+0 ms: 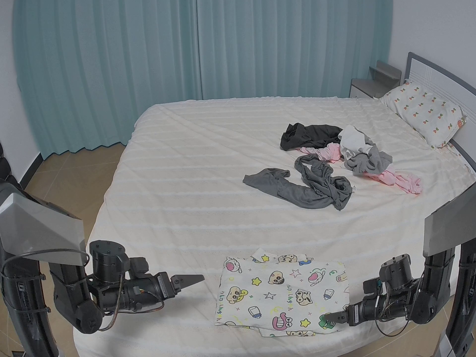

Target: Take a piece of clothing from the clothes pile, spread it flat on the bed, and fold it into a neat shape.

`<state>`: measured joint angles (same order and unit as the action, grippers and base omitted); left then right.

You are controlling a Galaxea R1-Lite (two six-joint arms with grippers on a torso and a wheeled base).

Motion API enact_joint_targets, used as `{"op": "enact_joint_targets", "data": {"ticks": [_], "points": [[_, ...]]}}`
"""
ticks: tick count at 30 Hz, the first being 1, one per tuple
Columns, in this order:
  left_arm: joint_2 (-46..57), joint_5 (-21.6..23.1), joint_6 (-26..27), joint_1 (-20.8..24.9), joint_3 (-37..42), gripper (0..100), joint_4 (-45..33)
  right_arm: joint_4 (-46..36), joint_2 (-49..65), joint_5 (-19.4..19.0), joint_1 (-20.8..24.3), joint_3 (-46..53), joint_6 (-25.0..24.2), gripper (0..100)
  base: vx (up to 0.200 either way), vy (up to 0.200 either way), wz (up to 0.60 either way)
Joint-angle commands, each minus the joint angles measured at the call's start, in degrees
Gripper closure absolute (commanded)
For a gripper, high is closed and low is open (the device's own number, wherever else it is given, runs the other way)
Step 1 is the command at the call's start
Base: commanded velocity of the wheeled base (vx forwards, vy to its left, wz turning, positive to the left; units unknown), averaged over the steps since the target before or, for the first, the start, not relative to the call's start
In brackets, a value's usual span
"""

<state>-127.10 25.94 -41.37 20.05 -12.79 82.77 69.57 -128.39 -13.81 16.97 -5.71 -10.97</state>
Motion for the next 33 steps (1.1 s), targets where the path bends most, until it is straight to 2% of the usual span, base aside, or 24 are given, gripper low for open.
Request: {"op": "enact_joint_targets", "data": {"ticks": [1, 5, 8, 11, 14, 18, 20, 22, 24, 27, 33], "points": [[-6.58, -1.68, 5.34, 3.33, -6.11, 0, -0.86, 0.74, -3.09, -0.43, -1.76, -2.64, -0.81, 0, 0.0, 0.0, 0.0], [-8.69, -1.68, 8.06, 4.91, -9.45, 0, -2.79, 3.9, -6.26, -0.34, -1.32, -3.7, -2.39, 0, 0.0, 0.0, 0.0], [-10.19, -2.04, 13.43, 5.43, -14.28, 0, -9.03, 9.35, -9.86, -0.25, 0.87, -3.79, -6.34, 0, 0.0, 0.0, 0.0], [-10.36, -3.53, 16.68, 6.23, -17.36, 0, -13.52, 11.29, -10.56, -0.6, 1.31, -3.61, -7.49, 0, 0.0, 0.0, 0.0], [-10.54, -4.94, 17.2, 7.9, -20.0, 0, -16.86, 11.29, -10.65, -0.95, 2.02, -3.61, -7.57, 0, 0.0, 0.0, 0.0], [-11.24, -6.34, 18.0, 9.74, -22.54, 0, -17.65, 11.55, -11.27, -1.22, 3.42, -4.14, -7.84, 0, 0.0, 0.0, 0.0], [-12.3, -6.69, 18.0, 10.88, -24.3, 0, -19.14, 11.9, -13.9, -0.16, 5.62, -6.34, -9.51, 0, 0.0, 0.0, 0.0], [-12.56, -6.96, 18.0, 11.06, -25.71, 0, -20.9, 12.96, -14.78, 3.0, 7.02, -7.57, -11.53, 0, 0.0, 0.0, 0.0], [-12.56, -7.05, 18.0, 11.06, -26.76, 0, -22.39, 14.36, -15.22, 4.32, 7.73, -8.36, -13.64, 0, 0.0, 0.0, 0.0], [-12.65, -7.05, 18.08, 11.15, -27.82, 0, -23.36, 14.98, -15.84, 4.5, 9.57, -9.24, -14.87, 0, 0.0, 0.0, 0.0], [-12.65, -7.05, 18.0, 12.2, -31.42, 0, -27.93, 15.07, -15.93, 4.76, 10.01, -10.29, -15.92, 0, 0.0, 0.0, 0.0]]}}
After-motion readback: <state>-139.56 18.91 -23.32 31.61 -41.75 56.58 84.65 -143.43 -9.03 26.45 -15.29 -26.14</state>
